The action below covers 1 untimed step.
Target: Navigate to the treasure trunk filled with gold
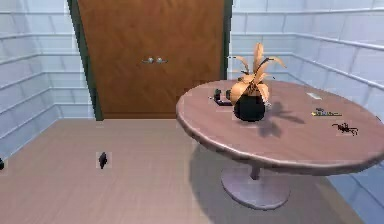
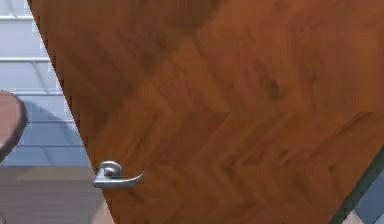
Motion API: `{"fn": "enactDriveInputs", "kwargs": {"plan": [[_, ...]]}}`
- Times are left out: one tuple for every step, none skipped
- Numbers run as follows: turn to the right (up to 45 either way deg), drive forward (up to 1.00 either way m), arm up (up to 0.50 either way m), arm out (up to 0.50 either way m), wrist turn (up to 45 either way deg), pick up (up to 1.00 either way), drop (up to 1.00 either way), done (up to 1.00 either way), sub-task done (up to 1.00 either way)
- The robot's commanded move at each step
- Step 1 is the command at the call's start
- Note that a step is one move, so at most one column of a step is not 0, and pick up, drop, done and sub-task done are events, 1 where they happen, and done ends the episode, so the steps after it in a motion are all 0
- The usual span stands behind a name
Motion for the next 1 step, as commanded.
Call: {"fn": "enactDriveInputs", "kwargs": {"plan": [[-45.0,0.00,0.00,0.00,0.0,0.00,0.00,0.00,0.00]]}}
